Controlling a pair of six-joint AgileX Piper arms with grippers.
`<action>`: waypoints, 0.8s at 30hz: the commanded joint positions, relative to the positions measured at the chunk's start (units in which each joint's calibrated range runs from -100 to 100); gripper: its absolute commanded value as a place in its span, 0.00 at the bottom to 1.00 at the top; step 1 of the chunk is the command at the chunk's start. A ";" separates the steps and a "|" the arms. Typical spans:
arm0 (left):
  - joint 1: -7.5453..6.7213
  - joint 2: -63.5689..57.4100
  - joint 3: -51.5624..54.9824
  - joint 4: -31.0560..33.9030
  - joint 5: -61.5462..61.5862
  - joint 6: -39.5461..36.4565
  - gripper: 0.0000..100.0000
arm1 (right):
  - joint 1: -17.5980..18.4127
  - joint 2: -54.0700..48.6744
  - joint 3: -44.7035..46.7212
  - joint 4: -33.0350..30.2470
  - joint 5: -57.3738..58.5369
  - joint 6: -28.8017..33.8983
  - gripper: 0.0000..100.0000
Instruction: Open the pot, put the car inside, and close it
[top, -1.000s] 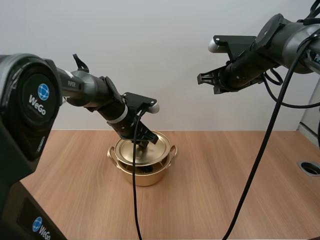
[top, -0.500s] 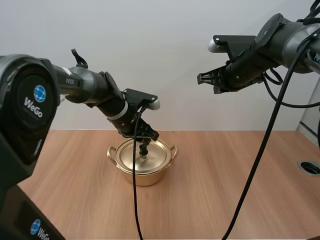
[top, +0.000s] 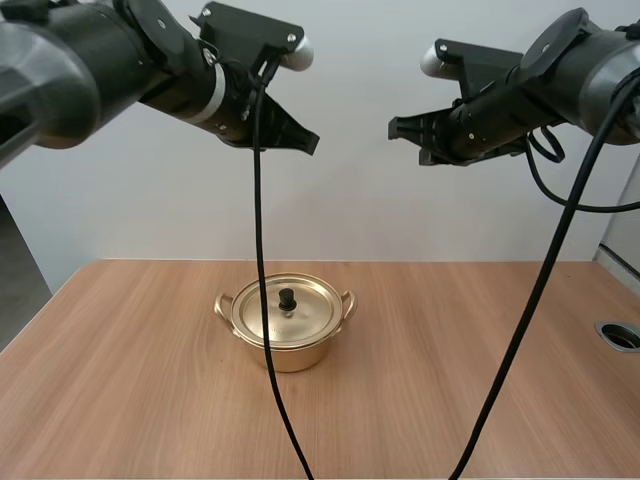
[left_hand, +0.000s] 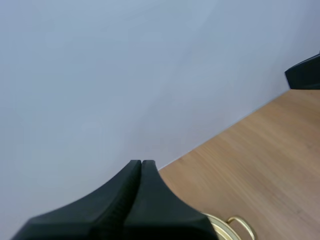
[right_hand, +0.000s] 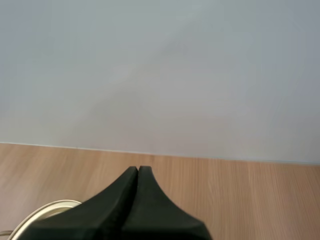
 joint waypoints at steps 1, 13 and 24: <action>0.04 -9.11 0.00 -0.28 3.19 -3.62 0.00 | 1.05 -6.91 0.29 0.80 -3.01 -7.27 0.00; 0.04 -38.20 0.00 -0.71 19.08 -16.43 0.00 | 3.51 -43.83 14.09 2.11 -2.67 -8.23 0.00; 0.04 -51.44 5.38 2.42 28.36 -19.77 0.00 | 3.51 -62.34 25.76 6.62 -9.20 -8.23 0.00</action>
